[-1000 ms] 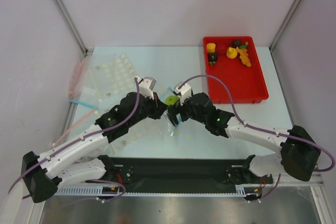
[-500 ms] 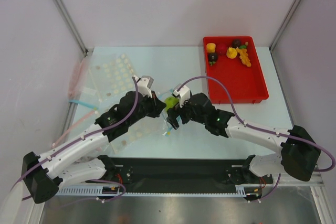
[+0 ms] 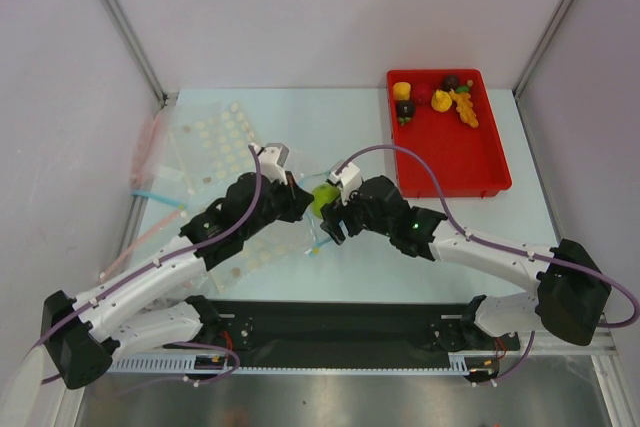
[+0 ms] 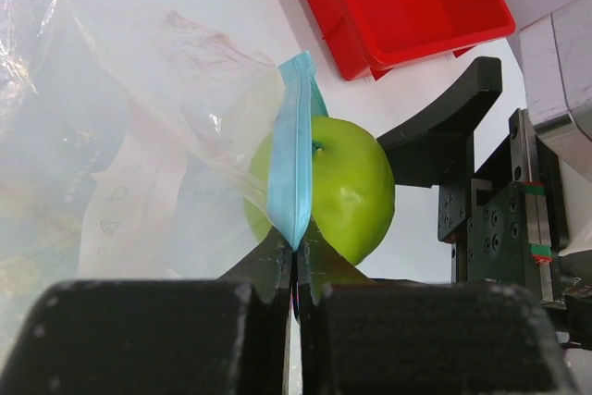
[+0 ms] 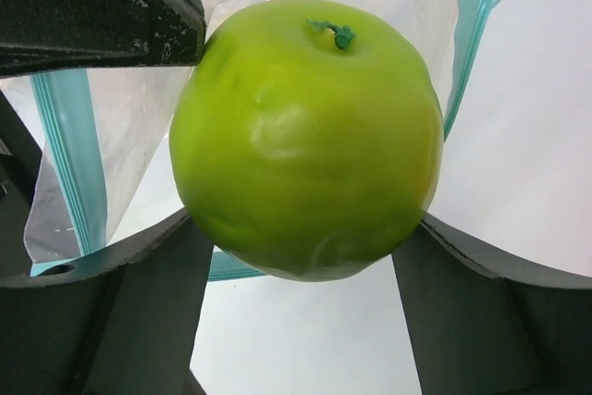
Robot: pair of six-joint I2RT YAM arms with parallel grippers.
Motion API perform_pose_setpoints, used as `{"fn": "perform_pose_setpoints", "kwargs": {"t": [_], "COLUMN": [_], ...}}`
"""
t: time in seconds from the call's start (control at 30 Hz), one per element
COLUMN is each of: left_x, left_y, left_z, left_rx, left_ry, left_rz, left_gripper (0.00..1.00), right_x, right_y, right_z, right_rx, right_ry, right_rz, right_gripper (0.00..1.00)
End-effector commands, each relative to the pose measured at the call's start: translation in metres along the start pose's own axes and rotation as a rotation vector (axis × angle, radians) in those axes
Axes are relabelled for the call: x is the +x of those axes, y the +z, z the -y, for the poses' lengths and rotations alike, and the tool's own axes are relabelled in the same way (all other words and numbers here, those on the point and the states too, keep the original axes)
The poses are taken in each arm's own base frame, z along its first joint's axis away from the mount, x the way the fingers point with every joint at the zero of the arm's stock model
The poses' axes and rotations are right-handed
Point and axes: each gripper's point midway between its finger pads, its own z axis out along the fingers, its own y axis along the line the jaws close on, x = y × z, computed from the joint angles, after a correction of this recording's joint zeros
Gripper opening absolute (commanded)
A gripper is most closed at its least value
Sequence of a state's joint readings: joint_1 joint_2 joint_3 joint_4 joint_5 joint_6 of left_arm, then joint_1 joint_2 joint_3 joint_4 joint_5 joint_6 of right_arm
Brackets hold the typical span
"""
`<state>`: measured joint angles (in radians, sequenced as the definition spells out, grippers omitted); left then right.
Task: Place the food in the zip-top bag and seal the zipper
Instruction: Place the fake fruit in the zipper food storage bag.
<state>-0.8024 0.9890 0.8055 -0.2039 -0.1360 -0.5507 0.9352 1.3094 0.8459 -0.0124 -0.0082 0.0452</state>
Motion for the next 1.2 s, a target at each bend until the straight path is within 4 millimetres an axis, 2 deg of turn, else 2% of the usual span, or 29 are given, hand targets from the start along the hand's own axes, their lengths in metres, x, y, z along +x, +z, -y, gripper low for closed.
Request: {"fn": "perform_pose_setpoints", "kwargs": {"t": [0.0,0.2,0.6,0.7,0.73,0.93,1.03,1.07,1.13,1.17], "left_x": [-0.009,-0.012,-0.03,-0.034,-0.035,-0.034,-0.034,-0.033,-0.028,-0.032], "left_y": [-0.004,-0.008,-0.028,-0.034,-0.035,-0.034,-0.033,-0.031,-0.026,-0.025], "left_z": [0.004,0.001,-0.01,-0.011,-0.011,-0.011,-0.014,-0.015,-0.019,-0.015], "left_rx": [0.016,0.004,0.006,0.011,0.014,0.016,0.0,-0.011,-0.039,-0.039], "left_ry": [-0.034,-0.05,-0.13,-0.141,-0.144,-0.138,-0.127,-0.118,-0.094,-0.088], "left_rz": [0.038,0.061,0.198,0.227,0.234,0.227,0.224,0.219,0.185,0.177], "left_gripper": [0.0,0.0,0.0,0.0,0.0,0.0,0.0,0.0,0.0,0.0], "right_x": [-0.053,-0.05,-0.048,-0.045,-0.037,-0.034,-0.032,-0.032,-0.032,-0.031], "right_y": [-0.008,-0.004,0.0,0.004,0.005,0.012,0.014,0.014,0.015,0.015], "right_z": [-0.013,-0.001,0.001,-0.002,-0.003,-0.003,-0.001,0.0,0.004,0.006], "right_rx": [-0.027,0.036,0.016,-0.01,-0.018,-0.028,-0.021,-0.017,-0.006,0.005], "right_ry": [-0.035,-0.015,0.013,0.02,0.025,0.038,0.049,0.059,0.071,0.087], "right_rz": [0.134,0.112,0.101,0.087,0.054,0.027,0.014,0.013,0.014,0.014], "right_gripper": [0.78,0.83,0.87,0.86,0.85,0.76,0.64,0.55,0.46,0.4]}}
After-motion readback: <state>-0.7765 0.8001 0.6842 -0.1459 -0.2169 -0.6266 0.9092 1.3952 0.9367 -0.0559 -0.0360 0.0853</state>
